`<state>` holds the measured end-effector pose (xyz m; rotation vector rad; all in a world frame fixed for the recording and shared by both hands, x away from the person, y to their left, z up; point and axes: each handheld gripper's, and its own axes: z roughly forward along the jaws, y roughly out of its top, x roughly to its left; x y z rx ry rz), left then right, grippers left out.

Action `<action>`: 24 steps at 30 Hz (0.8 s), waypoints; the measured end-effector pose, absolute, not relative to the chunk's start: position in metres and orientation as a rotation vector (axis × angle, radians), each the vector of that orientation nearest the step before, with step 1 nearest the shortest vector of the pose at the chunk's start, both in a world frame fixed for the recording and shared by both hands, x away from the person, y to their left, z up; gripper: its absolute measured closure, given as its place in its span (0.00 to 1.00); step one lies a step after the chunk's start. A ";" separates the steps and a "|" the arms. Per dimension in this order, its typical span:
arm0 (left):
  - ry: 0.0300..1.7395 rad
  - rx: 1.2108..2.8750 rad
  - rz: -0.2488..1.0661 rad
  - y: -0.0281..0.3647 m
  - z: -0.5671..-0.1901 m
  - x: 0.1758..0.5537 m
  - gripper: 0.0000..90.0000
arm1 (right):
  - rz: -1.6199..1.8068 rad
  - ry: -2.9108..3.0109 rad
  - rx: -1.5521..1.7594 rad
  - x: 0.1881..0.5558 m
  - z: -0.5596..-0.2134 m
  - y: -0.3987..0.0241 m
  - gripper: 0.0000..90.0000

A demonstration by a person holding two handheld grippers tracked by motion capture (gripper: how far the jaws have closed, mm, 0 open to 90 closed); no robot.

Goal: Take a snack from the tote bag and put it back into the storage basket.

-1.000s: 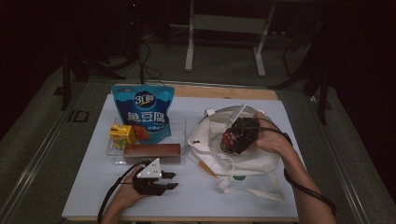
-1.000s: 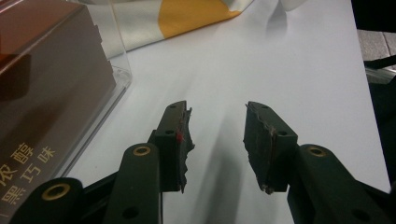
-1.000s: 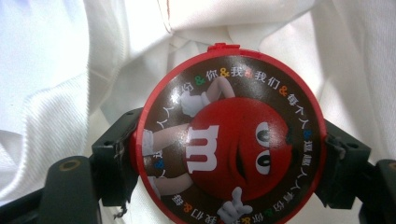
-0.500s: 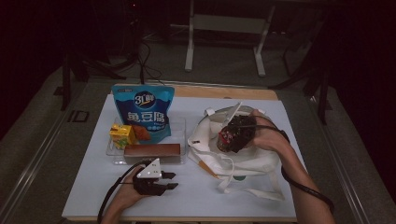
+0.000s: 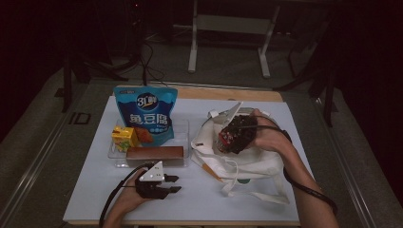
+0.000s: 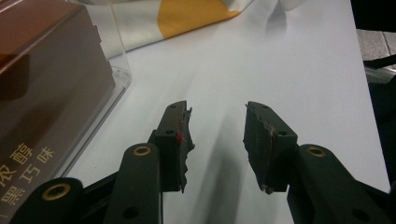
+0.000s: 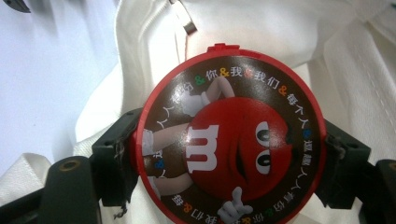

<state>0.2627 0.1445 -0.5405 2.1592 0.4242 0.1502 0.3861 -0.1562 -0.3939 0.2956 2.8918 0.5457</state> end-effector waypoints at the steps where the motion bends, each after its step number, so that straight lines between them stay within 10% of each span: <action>1: 0.424 2.159 0.150 0.145 -0.541 0.263 0.67 | 0.544 2.892 0.291 0.386 -0.393 -0.155 0.26; 24: 0.426 2.158 0.150 0.144 -0.541 0.263 0.67 | 0.567 2.897 0.218 0.382 -0.383 -0.141 0.26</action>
